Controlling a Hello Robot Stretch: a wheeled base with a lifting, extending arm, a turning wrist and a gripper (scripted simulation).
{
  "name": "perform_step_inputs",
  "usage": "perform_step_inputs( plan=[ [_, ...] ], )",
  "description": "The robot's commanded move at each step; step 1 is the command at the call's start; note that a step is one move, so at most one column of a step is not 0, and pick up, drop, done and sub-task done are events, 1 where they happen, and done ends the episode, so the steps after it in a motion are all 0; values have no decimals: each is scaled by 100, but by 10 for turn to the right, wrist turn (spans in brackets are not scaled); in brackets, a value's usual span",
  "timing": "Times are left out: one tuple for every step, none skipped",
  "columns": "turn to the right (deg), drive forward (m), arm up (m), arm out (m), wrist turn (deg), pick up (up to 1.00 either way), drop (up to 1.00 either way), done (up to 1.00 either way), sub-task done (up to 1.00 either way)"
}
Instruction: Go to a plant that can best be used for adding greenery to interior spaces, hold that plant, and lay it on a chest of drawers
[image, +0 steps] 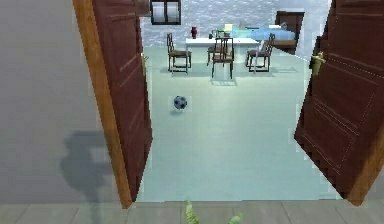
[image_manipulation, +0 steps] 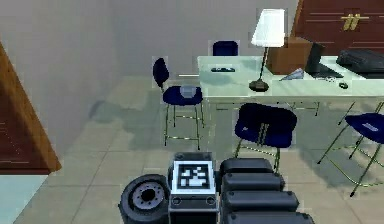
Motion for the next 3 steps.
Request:
perform_step_inputs(
  plan=[
    [150, 0, 0, 0, 0, 0, 0, 0, 0],
    [0, 100, 0, 0, 0, 0, 0, 0, 0],
    [0, 100, 0, 0, 0, 0, 0, 0, 0]
  ],
)
